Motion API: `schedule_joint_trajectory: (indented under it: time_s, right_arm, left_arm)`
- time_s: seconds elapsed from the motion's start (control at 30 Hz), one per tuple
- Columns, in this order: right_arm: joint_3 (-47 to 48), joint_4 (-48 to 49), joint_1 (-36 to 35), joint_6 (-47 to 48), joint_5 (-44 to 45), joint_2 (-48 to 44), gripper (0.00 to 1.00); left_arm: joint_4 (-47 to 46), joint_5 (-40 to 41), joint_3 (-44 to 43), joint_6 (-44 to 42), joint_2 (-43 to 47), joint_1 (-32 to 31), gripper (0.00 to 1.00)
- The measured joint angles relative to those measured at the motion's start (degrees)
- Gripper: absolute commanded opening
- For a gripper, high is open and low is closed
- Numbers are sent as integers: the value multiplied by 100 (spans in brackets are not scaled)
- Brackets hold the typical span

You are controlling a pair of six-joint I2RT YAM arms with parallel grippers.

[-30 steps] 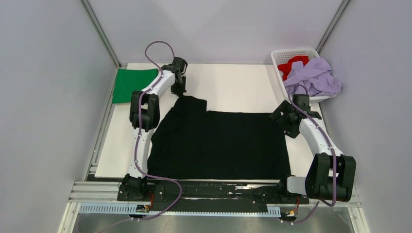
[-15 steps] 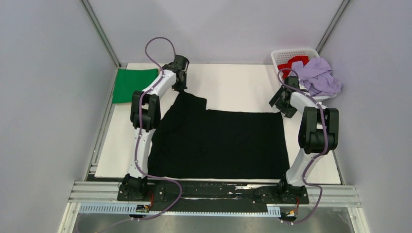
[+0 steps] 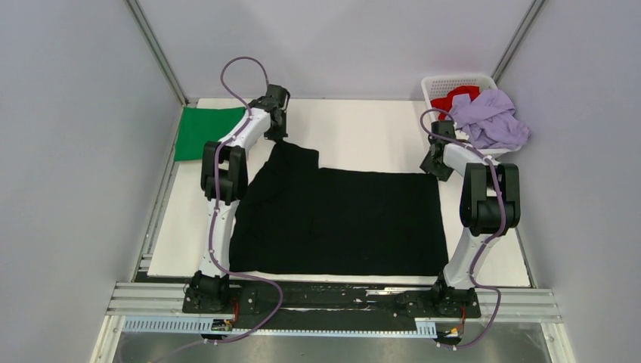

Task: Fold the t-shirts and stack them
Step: Grab the side of the flattened tshirt furthest away from the robot with both arms

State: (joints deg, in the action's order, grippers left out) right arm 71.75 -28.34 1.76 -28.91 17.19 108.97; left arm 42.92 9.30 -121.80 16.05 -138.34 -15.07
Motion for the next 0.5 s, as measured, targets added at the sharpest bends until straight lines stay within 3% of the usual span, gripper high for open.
schedule_joint_trajectory:
  time_s: [0.23,0.37,0.5]
  right_arm:
    - [-278,205,-50,142,9,-133,33]
    - [-282,208,-76,262,28,-138,11]
    - [-256,199,-133,413,61,-138,2]
  left_arm:
    - [-98,-136,35,-39,15,11,0]
    - [-168,-240,114,-63,85,11,0]
    - [-210,-345,116,-116,166,11,0]
